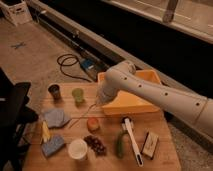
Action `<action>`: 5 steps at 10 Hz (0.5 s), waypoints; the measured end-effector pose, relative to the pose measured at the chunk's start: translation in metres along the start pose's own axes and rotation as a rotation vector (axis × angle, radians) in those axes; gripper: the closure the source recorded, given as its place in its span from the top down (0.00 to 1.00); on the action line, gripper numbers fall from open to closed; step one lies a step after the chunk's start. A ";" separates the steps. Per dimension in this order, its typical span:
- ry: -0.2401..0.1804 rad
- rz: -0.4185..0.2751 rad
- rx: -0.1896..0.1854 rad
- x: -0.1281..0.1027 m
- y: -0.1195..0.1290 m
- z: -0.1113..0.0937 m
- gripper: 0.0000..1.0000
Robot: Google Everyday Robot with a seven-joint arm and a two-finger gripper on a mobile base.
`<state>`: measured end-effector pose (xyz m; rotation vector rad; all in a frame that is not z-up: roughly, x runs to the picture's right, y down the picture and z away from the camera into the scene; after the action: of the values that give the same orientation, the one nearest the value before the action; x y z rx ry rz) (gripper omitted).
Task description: Place fork in paper cup
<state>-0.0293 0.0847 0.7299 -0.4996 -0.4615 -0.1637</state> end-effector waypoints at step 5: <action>-0.075 0.052 -0.065 -0.002 0.053 0.008 0.00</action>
<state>-0.0207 0.1345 0.7131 -0.5825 -0.5175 -0.1101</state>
